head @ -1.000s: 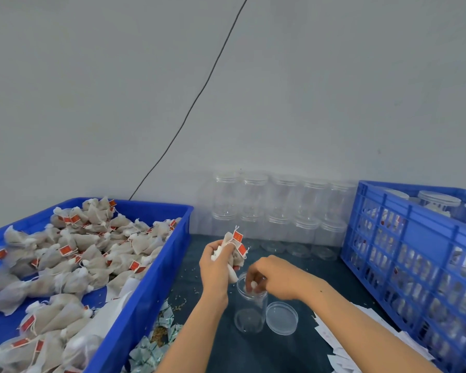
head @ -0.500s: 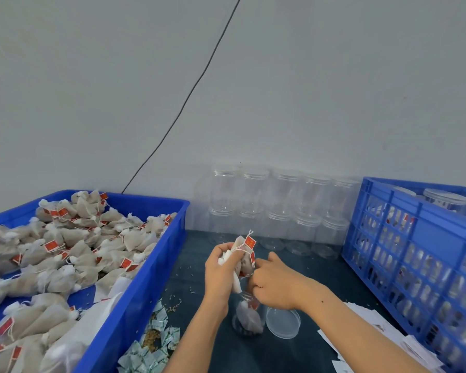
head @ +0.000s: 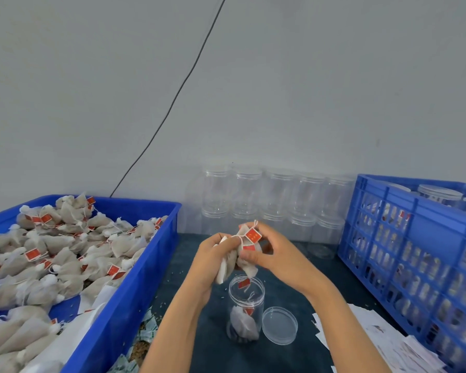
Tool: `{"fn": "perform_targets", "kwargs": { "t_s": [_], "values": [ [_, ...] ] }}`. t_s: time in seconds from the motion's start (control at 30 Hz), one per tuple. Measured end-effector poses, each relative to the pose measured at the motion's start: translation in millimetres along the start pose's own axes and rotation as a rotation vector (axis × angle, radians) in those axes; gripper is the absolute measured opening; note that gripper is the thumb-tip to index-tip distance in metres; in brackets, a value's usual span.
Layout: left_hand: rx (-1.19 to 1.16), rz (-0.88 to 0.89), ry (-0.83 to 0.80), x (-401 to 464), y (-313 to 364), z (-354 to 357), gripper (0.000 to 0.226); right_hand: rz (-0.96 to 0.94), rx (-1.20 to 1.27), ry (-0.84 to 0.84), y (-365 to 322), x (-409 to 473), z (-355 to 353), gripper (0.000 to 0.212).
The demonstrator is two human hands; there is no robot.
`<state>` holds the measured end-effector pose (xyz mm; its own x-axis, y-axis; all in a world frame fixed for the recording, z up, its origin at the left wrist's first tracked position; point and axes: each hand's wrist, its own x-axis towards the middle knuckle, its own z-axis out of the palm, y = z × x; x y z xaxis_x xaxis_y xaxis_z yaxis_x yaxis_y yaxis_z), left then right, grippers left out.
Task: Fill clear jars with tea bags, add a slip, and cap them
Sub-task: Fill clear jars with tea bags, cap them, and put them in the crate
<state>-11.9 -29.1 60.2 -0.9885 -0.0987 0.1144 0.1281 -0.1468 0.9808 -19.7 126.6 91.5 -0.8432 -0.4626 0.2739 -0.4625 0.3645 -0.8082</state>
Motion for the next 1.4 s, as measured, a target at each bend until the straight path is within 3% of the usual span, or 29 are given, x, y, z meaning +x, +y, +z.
{"fn": "perform_targets", "kwargs": {
  "t_s": [0.17,0.37,0.5,0.63,0.7,0.87,1.17,1.4],
  "values": [
    [0.101,-0.049,0.021,1.1,0.2,2.9,0.015,0.047,0.039,0.101,14.2,-1.8,8.6,0.042],
    [0.011,-0.142,0.092,0.4,2.3,3.1,0.021,0.099,0.109,0.134,15.2,-3.7,7.9,0.066],
    [0.029,-0.156,-0.001,-2.1,8.1,-3.3,0.025,0.113,0.034,0.235,13.3,-3.3,3.0,0.047],
    [0.068,-0.165,-0.010,-1.9,11.8,-17.7,0.022,0.086,0.055,0.322,10.8,-7.7,-11.3,0.017],
    [0.065,-0.167,0.009,-0.7,11.1,-20.9,0.019,0.074,0.033,0.332,8.6,-9.8,-15.3,0.012],
    [0.120,-0.132,0.021,0.6,7.6,-14.8,0.012,0.059,0.012,0.216,4.8,-10.7,-9.4,0.017],
    [0.178,-0.101,0.012,1.0,7.5,-16.9,0.016,0.041,-0.501,-0.023,8.3,-8.4,6.3,0.011],
    [0.171,-0.114,0.016,3.7,4.3,-19.7,0.016,0.042,-0.677,-0.164,7.8,-9.6,18.6,0.036]
  ]
}}
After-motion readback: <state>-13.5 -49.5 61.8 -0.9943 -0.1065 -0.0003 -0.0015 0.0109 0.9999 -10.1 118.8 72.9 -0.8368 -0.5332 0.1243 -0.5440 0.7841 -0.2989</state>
